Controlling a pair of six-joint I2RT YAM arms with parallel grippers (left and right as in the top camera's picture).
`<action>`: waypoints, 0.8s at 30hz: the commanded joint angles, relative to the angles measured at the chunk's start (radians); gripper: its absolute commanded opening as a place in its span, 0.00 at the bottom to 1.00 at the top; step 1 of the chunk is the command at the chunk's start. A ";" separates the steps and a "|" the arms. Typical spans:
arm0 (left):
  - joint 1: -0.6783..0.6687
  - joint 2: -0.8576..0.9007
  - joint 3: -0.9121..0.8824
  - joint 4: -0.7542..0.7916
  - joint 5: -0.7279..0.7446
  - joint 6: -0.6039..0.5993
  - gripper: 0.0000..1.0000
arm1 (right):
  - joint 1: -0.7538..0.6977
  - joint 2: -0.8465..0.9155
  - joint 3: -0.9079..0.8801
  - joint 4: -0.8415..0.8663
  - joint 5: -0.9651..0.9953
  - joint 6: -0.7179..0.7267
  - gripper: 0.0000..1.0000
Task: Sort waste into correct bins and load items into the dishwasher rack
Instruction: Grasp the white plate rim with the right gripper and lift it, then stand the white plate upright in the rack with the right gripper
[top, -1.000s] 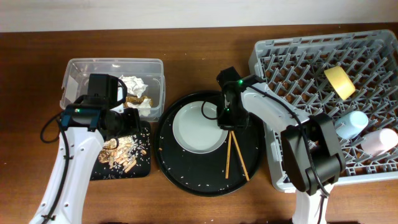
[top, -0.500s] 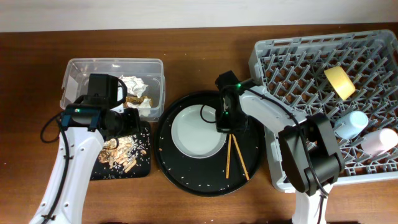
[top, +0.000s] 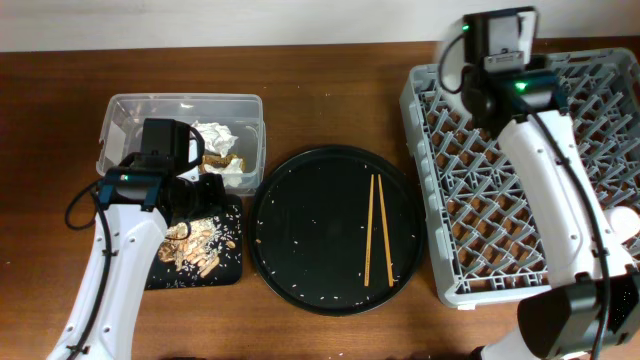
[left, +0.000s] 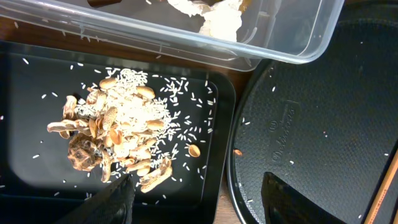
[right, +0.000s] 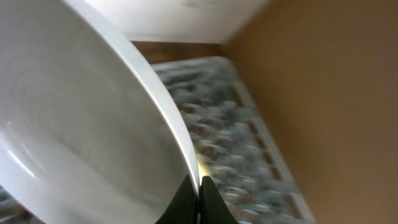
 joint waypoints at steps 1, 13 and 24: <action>0.003 -0.013 0.001 0.002 -0.010 -0.006 0.65 | -0.075 0.033 0.005 0.019 0.191 -0.056 0.04; 0.003 -0.013 0.001 0.002 -0.010 -0.007 0.65 | -0.102 0.114 -0.192 0.011 -0.024 0.088 0.04; 0.003 -0.013 0.001 0.000 -0.006 -0.006 0.65 | -0.013 -0.138 -0.189 -0.106 -0.314 0.087 0.65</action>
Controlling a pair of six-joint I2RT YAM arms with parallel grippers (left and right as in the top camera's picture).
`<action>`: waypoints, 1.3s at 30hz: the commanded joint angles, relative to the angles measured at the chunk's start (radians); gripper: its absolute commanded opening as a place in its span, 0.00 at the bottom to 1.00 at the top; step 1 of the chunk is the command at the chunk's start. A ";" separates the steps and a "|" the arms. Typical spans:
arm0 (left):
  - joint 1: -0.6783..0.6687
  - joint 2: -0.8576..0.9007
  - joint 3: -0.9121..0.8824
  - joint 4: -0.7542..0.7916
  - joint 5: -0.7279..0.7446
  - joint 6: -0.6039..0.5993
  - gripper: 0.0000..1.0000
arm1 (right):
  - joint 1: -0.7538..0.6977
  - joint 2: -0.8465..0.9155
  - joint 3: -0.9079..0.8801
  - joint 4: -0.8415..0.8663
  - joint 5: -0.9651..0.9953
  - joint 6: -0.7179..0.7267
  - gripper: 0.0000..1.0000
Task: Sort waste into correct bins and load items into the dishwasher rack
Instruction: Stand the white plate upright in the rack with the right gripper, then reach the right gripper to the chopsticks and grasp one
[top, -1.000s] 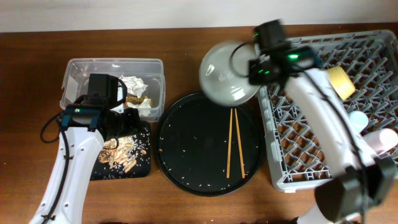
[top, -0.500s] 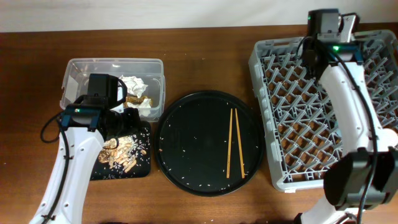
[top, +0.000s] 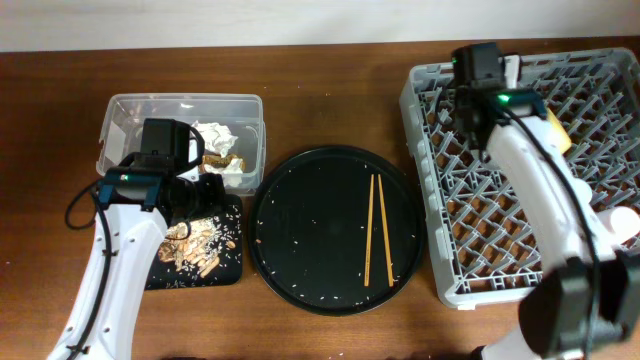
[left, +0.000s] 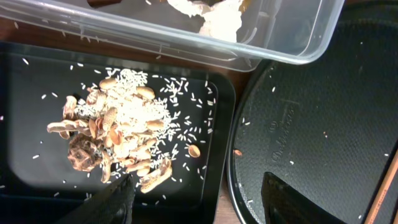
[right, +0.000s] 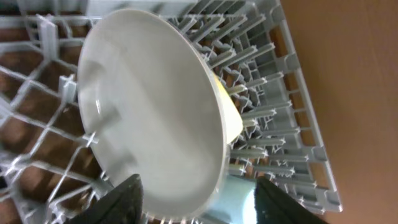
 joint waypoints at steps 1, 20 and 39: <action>0.003 -0.013 0.001 -0.001 -0.006 -0.006 0.65 | -0.001 -0.160 0.002 -0.084 -0.331 0.015 0.65; 0.003 -0.013 0.001 -0.001 -0.003 -0.007 0.65 | 0.335 -0.051 -0.577 0.144 -0.768 0.219 0.59; 0.003 -0.013 0.001 -0.002 -0.002 -0.007 0.65 | 0.335 0.068 -0.593 0.143 -0.758 0.322 0.04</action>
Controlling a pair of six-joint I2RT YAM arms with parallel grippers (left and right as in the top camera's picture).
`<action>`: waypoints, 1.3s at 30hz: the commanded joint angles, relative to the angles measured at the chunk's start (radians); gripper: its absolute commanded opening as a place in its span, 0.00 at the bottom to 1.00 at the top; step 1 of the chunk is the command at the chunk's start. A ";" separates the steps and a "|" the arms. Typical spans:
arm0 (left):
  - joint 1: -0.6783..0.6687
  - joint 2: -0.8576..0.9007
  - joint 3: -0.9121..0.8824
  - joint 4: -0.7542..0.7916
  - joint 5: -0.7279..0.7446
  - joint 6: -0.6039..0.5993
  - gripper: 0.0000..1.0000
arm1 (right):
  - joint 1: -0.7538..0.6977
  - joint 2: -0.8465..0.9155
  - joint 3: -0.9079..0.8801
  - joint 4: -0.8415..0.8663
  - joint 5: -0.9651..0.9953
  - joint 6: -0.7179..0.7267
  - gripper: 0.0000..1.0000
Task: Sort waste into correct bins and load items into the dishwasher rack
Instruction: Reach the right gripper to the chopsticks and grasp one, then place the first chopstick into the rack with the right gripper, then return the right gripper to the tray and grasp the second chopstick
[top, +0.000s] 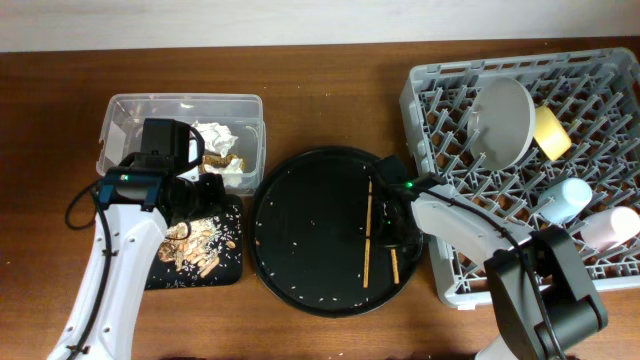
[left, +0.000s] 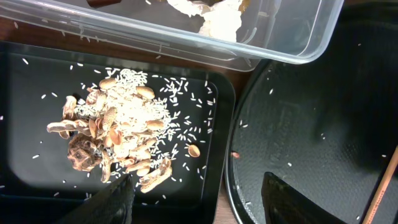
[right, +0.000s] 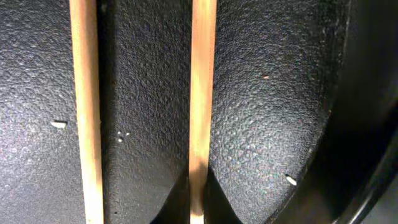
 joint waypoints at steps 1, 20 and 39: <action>0.003 -0.013 0.001 -0.002 -0.003 -0.007 0.65 | 0.008 0.014 0.011 -0.049 -0.029 0.011 0.04; 0.003 -0.013 0.001 -0.001 -0.003 -0.007 0.65 | -0.380 -0.140 0.168 -0.313 0.031 -0.435 0.16; 0.003 -0.013 0.001 -0.001 -0.003 -0.007 0.65 | -0.054 -0.158 0.147 -0.167 -0.200 -0.172 0.50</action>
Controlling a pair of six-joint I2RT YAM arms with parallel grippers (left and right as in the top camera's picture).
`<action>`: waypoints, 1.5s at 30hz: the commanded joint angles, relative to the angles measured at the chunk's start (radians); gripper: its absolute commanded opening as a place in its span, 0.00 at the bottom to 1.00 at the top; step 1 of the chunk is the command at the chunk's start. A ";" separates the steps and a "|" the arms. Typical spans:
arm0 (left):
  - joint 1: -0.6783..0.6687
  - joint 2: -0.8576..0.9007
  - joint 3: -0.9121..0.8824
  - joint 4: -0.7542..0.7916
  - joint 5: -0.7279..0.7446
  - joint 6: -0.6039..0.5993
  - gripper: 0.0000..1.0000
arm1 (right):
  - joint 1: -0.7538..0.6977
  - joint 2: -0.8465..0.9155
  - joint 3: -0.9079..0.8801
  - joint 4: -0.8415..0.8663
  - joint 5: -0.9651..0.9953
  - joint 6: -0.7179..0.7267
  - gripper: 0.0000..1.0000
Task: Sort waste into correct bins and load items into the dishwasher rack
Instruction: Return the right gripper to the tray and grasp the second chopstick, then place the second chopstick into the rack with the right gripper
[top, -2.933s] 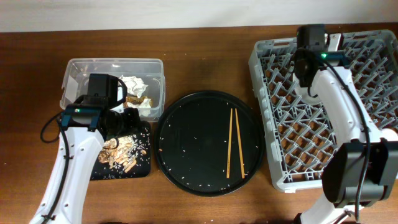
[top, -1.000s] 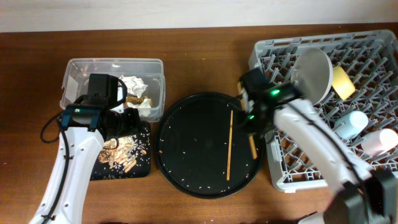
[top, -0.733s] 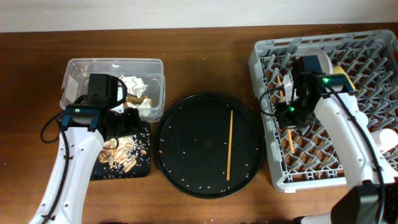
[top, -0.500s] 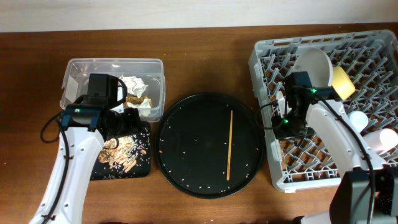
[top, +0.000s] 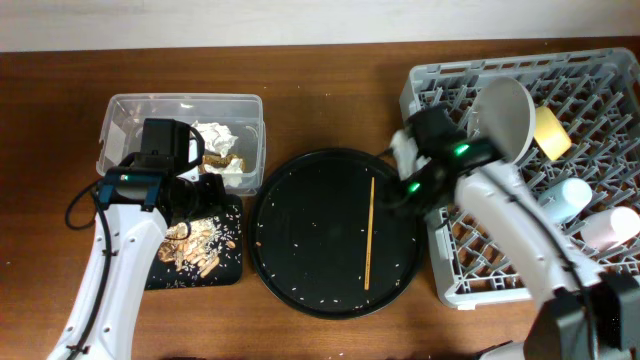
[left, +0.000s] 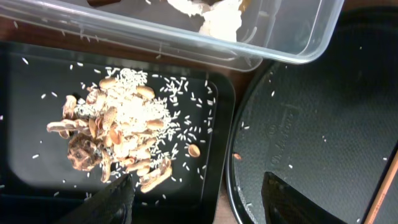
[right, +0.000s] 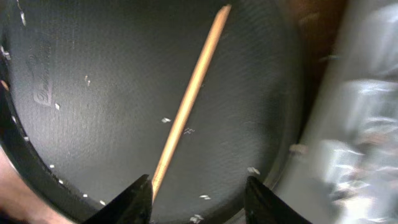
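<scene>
A single wooden chopstick lies on the round black tray. My right gripper hangs open over the tray's right edge, nothing between its fingers, next to the grey rack. A white bowl stands on edge in the rack. My left gripper is open above the right rim of the black rectangular tray, which holds peanut shells and rice. The clear bin behind it holds crumpled paper.
In the rack's right part sit a yellow piece, a pale blue cup and a pink cup. Rice grains dot the round tray. Brown table surface lies behind the tray.
My right gripper was low on the round tray, shut on the right-hand chopstick of two. Now it is higher at the tray's right edge and open, and only one chopstick shows. The left arm is unmoved.
My right gripper first held the white bowl over the rack's back. Then it was open with the bowl standing in the rack. Later it was shut on a chopstick on the round tray. Now it is open and one chopstick lies there. The left gripper stayed open throughout.
</scene>
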 joint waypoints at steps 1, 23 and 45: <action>0.003 -0.013 0.001 0.001 -0.003 -0.007 0.65 | 0.107 -0.001 -0.133 0.108 0.003 0.153 0.50; 0.003 -0.013 0.001 -0.003 -0.003 -0.007 0.65 | 0.181 0.143 0.122 -0.055 0.147 0.182 0.04; 0.003 -0.013 0.001 0.001 -0.004 -0.006 0.75 | -0.296 0.102 0.116 -0.187 0.133 -0.169 0.41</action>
